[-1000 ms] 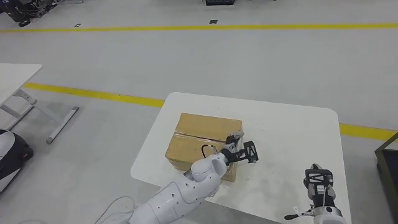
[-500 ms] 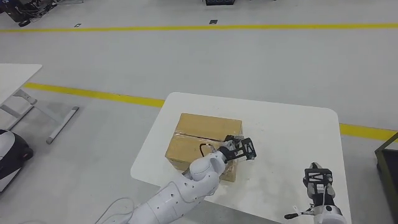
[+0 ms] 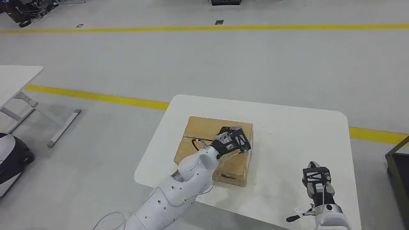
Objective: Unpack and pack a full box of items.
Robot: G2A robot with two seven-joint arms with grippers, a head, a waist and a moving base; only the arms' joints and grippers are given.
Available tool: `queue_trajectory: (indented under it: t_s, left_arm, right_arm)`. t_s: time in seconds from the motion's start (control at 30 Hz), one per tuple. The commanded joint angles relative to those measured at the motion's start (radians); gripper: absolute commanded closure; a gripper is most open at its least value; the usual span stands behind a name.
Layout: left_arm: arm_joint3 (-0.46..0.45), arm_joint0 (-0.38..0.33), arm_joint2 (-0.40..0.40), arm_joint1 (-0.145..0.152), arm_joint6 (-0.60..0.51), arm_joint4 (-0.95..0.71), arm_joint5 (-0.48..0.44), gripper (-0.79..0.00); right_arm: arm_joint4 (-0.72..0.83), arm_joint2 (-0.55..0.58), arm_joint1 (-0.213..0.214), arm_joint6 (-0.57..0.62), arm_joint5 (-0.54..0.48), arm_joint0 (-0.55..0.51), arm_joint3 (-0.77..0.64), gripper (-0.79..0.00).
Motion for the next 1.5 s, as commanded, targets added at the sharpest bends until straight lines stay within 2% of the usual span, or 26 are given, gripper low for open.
queue_trajectory:
  t_s: [0.0,0.17,0.33,0.67,0.9,1.1,1.3,1.47]
  left_arm:
    - [-0.036,0.02,-0.037,0.006,0.004,-0.023,-0.021,0.0]
    - [-0.132,0.065,-0.133,0.019,0.014,-0.099,-0.071,0.0]
    - [-0.187,0.082,-0.225,0.034,0.027,-0.162,-0.177,0.0]
    - [-0.2,0.095,-0.347,0.052,0.052,-0.216,-0.248,0.0]
    - [-0.211,0.076,-0.418,0.066,0.066,-0.203,-0.297,0.0]
    - [-0.195,0.068,-0.469,0.074,0.066,-0.197,-0.298,0.0]
    - [-0.157,0.057,-0.492,0.08,0.064,-0.17,-0.267,0.0]
    - [-0.162,0.055,-0.504,0.084,0.066,-0.143,-0.254,0.0]
  right_arm:
    - [0.01,-0.007,-0.001,-0.005,-0.008,0.008,0.0,0.0]
    - [0.018,-0.024,-0.003,-0.008,-0.032,0.03,-0.011,0.0]
    - [0.011,-0.035,-0.004,0.002,-0.053,0.048,-0.025,0.0]
    - [0.056,-0.08,-0.009,-0.004,-0.143,0.109,-0.033,0.0]
    - [0.11,-0.236,-0.039,0.002,-0.23,0.253,0.133,0.0]
    - [0.126,-0.362,-0.075,0.002,-0.24,0.36,0.285,0.0]
    - [0.142,-0.417,-0.099,0.042,-0.238,0.438,0.425,0.0]
    - [0.116,-0.452,-0.113,0.07,-0.221,0.472,0.459,0.0]
